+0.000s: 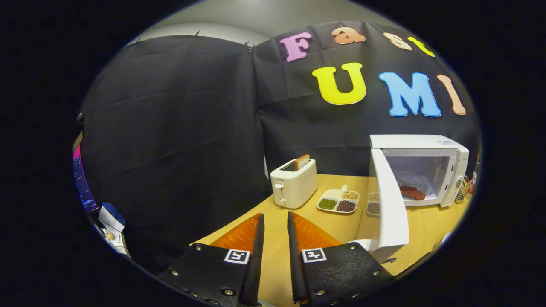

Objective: Open the microwave, put the food inside, and close the microwave door.

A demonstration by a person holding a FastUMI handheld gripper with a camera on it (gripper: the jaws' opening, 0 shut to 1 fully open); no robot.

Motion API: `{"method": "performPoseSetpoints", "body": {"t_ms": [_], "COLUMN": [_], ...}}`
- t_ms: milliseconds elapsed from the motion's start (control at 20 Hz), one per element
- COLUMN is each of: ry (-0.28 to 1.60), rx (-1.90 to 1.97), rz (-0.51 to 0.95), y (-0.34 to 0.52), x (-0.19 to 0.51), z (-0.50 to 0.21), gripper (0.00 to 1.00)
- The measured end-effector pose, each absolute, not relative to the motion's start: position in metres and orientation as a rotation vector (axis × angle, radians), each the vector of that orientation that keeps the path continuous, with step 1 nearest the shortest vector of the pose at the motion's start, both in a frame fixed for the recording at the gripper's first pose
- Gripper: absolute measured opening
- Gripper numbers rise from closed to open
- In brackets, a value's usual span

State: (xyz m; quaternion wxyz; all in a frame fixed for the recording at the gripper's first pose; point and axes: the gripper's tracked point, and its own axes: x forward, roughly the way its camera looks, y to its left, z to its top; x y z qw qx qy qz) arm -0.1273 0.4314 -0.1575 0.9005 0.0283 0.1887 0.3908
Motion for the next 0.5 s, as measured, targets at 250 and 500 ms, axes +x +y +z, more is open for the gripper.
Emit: {"method": "performPoseSetpoints", "body": {"t_ms": [250, 500], "ry": [0.479, 0.509], "rx": [0.045, 0.038], "rz": [0.762, 0.679], "y": [0.41, 0.378], "x": [-0.129, -0.113], "z": [-0.199, -0.214], "gripper": [0.06, 0.06]}}
